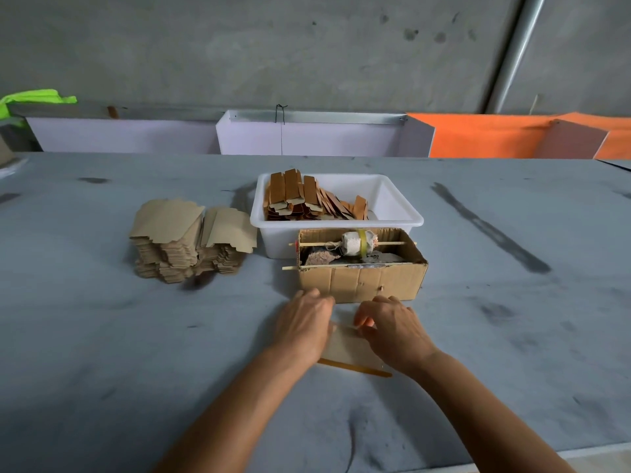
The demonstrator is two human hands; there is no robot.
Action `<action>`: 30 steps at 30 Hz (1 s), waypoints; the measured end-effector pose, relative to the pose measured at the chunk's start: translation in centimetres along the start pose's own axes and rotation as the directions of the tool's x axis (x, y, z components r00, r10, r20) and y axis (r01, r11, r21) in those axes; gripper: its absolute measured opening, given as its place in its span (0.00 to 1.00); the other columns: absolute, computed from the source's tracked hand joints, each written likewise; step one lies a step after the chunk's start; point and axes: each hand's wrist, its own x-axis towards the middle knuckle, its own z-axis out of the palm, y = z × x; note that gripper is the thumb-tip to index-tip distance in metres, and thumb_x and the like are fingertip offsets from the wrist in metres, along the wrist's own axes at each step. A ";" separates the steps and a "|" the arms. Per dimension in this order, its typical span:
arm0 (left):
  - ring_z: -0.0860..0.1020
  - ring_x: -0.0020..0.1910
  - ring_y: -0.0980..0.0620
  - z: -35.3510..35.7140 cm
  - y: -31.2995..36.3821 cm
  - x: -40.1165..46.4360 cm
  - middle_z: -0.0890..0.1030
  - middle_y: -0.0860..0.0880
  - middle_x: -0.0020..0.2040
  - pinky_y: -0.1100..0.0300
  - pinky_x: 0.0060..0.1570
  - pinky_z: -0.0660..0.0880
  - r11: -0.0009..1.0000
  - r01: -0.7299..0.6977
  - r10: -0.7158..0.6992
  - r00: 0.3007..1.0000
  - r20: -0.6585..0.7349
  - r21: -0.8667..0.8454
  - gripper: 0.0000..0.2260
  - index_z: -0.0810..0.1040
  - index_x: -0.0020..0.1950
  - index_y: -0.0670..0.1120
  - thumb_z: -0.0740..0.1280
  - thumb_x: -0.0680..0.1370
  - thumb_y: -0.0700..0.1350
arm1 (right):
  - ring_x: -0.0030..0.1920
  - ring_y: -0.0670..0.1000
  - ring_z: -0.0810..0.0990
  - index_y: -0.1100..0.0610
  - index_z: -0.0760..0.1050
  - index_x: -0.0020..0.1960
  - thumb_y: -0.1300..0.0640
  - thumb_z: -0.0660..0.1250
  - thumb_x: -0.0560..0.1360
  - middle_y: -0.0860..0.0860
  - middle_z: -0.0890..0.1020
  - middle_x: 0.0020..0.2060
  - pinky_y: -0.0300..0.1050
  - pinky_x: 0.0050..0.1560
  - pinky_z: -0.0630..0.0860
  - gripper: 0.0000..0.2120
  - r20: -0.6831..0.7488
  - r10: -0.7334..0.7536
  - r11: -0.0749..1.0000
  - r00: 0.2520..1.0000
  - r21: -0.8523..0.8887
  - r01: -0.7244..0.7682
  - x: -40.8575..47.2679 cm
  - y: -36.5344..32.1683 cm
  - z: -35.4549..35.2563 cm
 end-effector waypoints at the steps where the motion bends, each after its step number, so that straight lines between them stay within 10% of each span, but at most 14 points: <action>1: 0.72 0.58 0.48 -0.2 -0.1 0.3 0.74 0.47 0.57 0.56 0.54 0.69 1.000 0.014 -0.014 0.999 0.030 -0.012 0.14 0.75 0.62 0.45 0.66 0.77 0.46 | 0.54 0.50 0.74 0.50 0.78 0.53 0.60 0.65 0.76 0.49 0.78 0.53 0.47 0.55 0.74 0.08 -0.004 0.000 1.000 1.000 0.031 0.000 -0.1 0.1 0.0; 30: 0.75 0.49 0.48 -0.8 -1.4 -0.2 0.74 0.51 0.45 0.58 0.46 0.69 0.977 0.144 -0.116 0.978 0.176 -0.158 0.05 0.75 0.43 0.49 0.70 0.73 0.46 | 0.59 0.52 0.71 0.52 0.74 0.61 0.60 0.66 0.76 0.50 0.74 0.59 0.50 0.59 0.73 0.15 0.083 -0.026 0.999 0.996 0.041 0.023 0.2 -0.2 -0.6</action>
